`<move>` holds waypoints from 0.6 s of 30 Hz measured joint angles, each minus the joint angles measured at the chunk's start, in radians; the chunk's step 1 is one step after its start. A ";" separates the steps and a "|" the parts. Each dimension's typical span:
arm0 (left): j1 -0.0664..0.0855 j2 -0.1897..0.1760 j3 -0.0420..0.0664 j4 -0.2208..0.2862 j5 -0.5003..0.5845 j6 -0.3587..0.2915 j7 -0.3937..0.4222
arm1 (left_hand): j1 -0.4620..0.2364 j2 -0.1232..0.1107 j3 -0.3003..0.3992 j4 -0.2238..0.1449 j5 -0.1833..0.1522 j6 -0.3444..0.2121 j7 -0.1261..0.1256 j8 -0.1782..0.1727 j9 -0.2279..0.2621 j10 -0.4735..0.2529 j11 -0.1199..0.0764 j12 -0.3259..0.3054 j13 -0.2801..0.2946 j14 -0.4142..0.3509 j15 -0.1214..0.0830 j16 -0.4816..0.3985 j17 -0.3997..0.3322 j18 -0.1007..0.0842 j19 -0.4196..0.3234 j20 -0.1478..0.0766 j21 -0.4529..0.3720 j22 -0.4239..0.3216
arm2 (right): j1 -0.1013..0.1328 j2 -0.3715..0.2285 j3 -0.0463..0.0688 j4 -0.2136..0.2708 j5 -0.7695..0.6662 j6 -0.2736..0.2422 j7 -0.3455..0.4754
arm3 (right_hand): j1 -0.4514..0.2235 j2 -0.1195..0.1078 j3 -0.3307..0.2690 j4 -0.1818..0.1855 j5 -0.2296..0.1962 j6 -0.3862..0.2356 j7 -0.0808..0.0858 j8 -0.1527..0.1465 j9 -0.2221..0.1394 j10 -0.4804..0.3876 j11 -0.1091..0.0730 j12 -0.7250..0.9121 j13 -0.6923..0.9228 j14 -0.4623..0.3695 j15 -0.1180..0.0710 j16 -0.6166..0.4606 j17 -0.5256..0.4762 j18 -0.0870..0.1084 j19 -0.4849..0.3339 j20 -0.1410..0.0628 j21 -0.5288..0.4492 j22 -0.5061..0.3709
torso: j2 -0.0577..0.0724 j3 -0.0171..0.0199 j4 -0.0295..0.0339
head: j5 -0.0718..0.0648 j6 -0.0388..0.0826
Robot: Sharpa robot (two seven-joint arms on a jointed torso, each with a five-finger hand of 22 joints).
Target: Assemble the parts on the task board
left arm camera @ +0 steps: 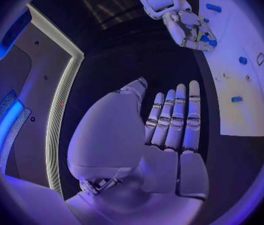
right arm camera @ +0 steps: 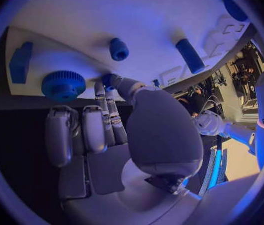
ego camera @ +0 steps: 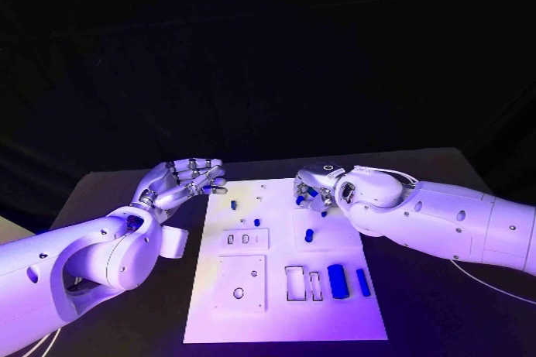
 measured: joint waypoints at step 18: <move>0.000 -0.002 0.000 -0.008 0.001 0.003 -0.001 | 0.000 0.000 0.000 0.000 0.000 0.000 0.000 0.000 -0.001 0.000 0.000 0.000 0.000 -0.009 0.005 -0.004 0.003 0.000 -0.005 0.000 0.004 0.002 | 0.000 0.048 0.004 0.012 -0.003 -0.140 -0.023 | -0.008 -0.008 0.015 -0.002 0.003 0.017 -0.003 0.018 0.018 0.013 -0.007 -0.002 0.006 0.000 -0.007 0.006 0.003 0.000 0.000 0.000 0.015 0.000 | 0.004 0.0006 0.0002 | 0.003 0.008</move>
